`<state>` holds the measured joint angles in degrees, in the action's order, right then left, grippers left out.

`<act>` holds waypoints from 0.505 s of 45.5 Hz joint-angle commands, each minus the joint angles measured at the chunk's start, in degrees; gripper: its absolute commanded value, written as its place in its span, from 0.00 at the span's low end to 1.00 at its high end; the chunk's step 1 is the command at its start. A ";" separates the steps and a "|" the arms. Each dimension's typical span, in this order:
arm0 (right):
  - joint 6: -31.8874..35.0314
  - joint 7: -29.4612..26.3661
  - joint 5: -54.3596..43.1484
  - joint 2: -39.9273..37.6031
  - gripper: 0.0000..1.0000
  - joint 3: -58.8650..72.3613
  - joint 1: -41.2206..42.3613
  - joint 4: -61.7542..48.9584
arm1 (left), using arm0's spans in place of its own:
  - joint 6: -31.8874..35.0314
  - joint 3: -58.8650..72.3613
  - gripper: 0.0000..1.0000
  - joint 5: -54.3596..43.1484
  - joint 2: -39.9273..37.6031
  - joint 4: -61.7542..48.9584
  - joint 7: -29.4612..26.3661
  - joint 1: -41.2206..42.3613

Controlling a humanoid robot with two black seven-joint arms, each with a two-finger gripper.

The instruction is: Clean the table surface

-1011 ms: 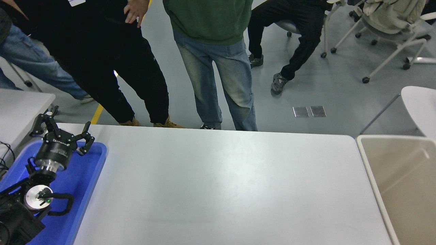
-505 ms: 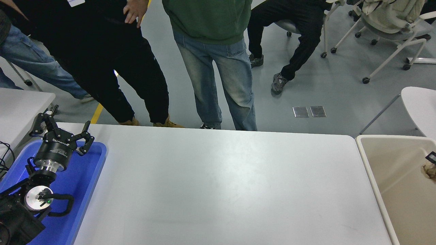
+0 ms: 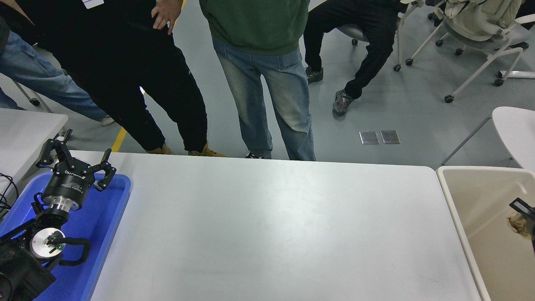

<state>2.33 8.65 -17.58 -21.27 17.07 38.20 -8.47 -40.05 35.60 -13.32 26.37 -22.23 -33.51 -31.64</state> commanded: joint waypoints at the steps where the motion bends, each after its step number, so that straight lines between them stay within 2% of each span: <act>1: -0.14 -0.13 0.88 0.00 1.00 -2.48 0.65 -0.14 | -0.02 0.00 1.00 -0.04 0.00 -0.01 -0.06 0.00; 16: -0.22 0.40 0.97 -0.08 1.00 -2.65 1.00 0.03 | 0.06 0.00 1.00 0.05 0.00 0.08 0.03 0.00; 23: -0.31 1.10 4.30 -0.70 1.00 -3.18 0.91 0.03 | 0.06 0.00 1.00 0.05 0.00 -0.01 0.03 0.00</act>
<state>2.18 8.92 -16.31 -21.42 14.70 39.01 -8.56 -40.06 35.60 -13.32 26.37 -22.22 -33.51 -31.64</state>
